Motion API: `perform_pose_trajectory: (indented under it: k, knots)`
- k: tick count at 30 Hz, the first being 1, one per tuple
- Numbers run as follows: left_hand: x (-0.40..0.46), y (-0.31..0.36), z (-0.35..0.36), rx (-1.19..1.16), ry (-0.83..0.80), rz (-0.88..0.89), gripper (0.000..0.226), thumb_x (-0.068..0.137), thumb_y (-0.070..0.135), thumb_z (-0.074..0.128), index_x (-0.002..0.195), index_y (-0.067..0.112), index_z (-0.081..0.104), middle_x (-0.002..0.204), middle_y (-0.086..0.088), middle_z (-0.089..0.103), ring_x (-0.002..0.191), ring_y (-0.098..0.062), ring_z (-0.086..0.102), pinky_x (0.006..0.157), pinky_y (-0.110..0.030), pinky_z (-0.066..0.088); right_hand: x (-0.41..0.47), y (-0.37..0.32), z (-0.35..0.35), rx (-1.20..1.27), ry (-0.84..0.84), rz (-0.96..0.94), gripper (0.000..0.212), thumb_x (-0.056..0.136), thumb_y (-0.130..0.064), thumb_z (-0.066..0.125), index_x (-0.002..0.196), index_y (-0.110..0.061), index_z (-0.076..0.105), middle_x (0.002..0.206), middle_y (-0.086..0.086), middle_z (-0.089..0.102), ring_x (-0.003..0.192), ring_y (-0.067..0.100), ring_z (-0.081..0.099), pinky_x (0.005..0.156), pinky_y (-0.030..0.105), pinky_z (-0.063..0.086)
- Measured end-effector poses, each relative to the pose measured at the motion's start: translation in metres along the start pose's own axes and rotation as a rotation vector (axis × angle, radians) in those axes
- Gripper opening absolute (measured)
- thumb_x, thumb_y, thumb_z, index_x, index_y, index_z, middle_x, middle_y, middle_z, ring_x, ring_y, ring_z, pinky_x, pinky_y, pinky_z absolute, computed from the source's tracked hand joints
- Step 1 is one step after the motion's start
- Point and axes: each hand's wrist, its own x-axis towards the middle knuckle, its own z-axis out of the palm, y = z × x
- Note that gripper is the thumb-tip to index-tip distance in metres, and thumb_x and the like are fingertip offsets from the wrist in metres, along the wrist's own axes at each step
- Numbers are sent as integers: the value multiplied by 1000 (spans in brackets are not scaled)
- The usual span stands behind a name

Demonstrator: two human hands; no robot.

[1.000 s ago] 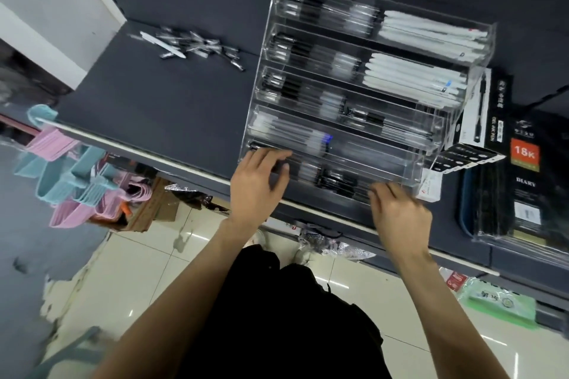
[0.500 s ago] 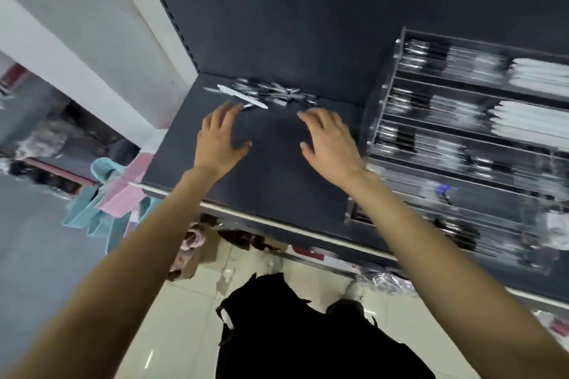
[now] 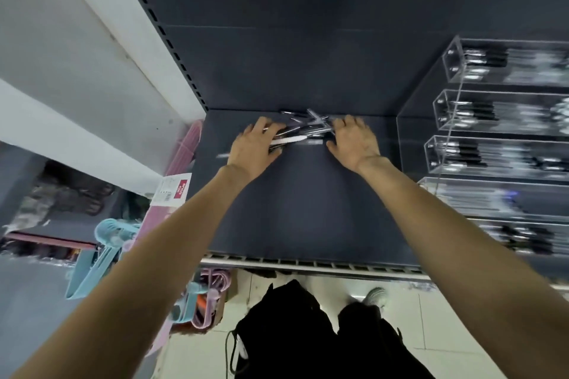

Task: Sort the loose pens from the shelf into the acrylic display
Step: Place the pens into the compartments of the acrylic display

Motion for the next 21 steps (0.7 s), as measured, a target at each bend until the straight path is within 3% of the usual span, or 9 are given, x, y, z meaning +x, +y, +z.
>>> perform_pose_trajectory:
  k: [3, 7, 14, 18, 21]
  knots:
    - [-26, 3, 5, -101, 61, 102, 43, 86, 25, 68, 128, 20, 57, 118, -4, 55, 97, -26, 60, 77, -41, 55, -20, 3, 3, 4, -6, 14, 35, 96, -25, 49, 123, -3, 48, 125, 15, 50, 118, 31, 45, 90, 41, 45]
    - [-50, 6, 14, -144, 137, 147, 35, 78, 19, 77, 112, 13, 68, 103, -6, 65, 81, -27, 67, 64, -34, 54, -47, 12, 2, -12, 0, 68, 30, 98, -24, 47, 115, 0, 50, 117, 17, 58, 107, 35, 56, 78, 39, 47]
    - [-59, 14, 15, -324, 20, 8, 43, 89, 21, 66, 131, 17, 58, 116, -7, 59, 106, -25, 58, 92, -33, 46, -75, 20, 6, 215, 10, 252, 30, 98, -27, 46, 109, 1, 51, 108, 22, 61, 99, 39, 59, 71, 35, 41]
    - [-60, 24, 8, -361, -80, -95, 50, 86, 19, 67, 134, 20, 54, 112, -8, 54, 102, -25, 58, 90, -27, 41, -85, 9, 9, 360, -23, 293, 30, 95, -29, 54, 108, -2, 53, 102, 20, 65, 98, 37, 61, 76, 34, 44]
    - [-60, 31, 6, -346, -115, -123, 49, 85, 33, 69, 130, 20, 55, 110, -5, 54, 101, -22, 57, 87, -25, 41, -87, 1, 14, 454, -44, 303, 31, 92, -31, 58, 108, -4, 55, 99, 17, 67, 98, 35, 61, 81, 35, 46]
